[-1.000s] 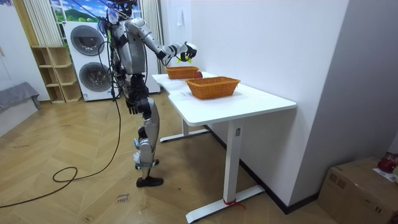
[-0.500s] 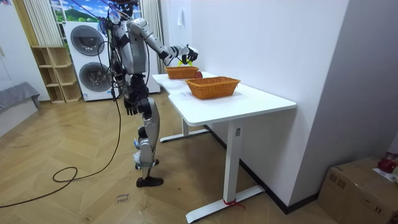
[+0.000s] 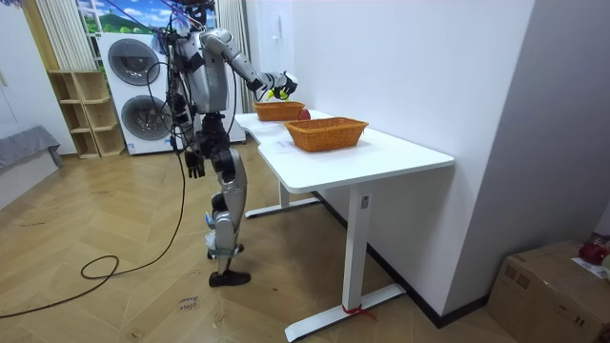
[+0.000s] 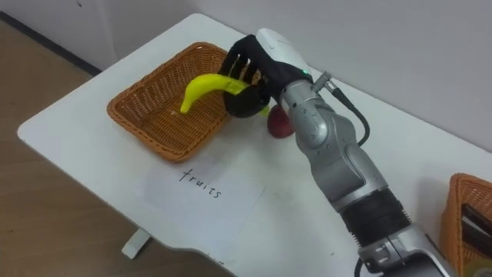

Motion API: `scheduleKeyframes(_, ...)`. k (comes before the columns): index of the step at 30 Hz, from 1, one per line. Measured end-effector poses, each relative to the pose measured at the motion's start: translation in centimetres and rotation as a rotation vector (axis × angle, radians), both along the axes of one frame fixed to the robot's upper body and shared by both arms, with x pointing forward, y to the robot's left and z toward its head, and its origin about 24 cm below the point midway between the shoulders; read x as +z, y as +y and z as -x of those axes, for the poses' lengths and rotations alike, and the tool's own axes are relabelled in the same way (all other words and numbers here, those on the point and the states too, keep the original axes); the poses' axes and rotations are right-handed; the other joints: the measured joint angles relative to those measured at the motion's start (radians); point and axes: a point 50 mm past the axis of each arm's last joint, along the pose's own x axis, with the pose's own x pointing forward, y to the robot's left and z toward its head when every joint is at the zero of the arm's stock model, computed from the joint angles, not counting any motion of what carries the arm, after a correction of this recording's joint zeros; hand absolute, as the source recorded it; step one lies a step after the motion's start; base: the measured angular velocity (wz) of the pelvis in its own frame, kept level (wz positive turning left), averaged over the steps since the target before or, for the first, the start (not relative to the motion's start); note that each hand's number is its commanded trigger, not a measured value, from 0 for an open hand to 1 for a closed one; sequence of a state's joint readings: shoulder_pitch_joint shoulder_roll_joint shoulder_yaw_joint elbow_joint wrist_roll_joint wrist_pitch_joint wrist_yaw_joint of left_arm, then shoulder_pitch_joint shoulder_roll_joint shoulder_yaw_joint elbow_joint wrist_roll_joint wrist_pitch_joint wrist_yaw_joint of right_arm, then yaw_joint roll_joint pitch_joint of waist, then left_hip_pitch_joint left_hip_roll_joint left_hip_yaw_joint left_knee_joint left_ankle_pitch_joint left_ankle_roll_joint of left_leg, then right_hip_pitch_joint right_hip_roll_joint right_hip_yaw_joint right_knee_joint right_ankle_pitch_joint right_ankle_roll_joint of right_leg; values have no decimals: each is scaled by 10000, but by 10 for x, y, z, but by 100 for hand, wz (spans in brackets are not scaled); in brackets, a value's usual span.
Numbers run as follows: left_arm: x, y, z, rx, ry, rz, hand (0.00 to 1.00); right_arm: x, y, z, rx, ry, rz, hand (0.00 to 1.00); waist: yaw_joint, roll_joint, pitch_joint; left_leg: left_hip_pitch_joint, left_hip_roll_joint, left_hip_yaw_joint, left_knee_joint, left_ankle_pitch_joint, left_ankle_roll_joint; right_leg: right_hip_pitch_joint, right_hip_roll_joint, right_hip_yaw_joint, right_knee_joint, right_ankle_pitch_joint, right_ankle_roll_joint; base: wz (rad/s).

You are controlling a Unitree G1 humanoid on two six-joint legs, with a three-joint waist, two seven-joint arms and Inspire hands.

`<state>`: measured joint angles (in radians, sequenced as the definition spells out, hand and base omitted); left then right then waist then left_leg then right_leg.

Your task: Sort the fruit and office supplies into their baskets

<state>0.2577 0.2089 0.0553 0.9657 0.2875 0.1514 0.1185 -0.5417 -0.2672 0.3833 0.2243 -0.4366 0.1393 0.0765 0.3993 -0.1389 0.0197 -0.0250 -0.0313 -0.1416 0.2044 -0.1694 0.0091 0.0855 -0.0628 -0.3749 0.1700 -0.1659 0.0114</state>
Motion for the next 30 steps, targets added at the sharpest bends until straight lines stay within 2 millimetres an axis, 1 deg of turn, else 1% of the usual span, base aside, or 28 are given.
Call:
scheduleKeyframes(4,0,0,7,-204,225,-70,0,1,-1,0,-186,-236,-94,100,8,-2,-1,-8,-6,-2,6,-1,1,1,-4,-13,0,0,0,0)
scheduleKeyframes(6,0,0,8,-251,261,-89,0,2,-1,0,-240,-315,-113,100,31,-2,0,-8,-6,-2,10,-1,1,7,-12,-112,1,0,1,0)
scheduleKeyframes(10,0,0,8,-646,436,-65,0,2,-1,0,-285,-425,75,100,170,-6,-3,-5,-7,-1,17,-1,0,11,-13,-112,1,-2,3,0)
scheduleKeyframes(14,0,0,9,-623,509,76,0,2,-1,0,-301,-503,229,100,231,-14,-6,-5,-8,-7,20,-1,0,22,-13,-119,2,-2,3,0)
scheduleKeyframes(18,0,0,10,-596,528,123,0,2,1,0,-238,-488,229,100,239,-53,13,9,-10,-21,20,-1,1,43,-12,-118,7,-2,4,0)
scheduleKeyframes(23,0,0,10,-601,529,122,0,-1,8,2,6,-450,434,100,244,-162,79,4,-10,-21,27,-1,0,41,-12,-121,6,-2,4,0)
scheduleKeyframes(30,0,0,10,-606,532,119,0,1,8,0,12,-495,441,100,435,-167,84,0,-15,-21,27,-7,5,32,-18,-120,3,-3,6,0)
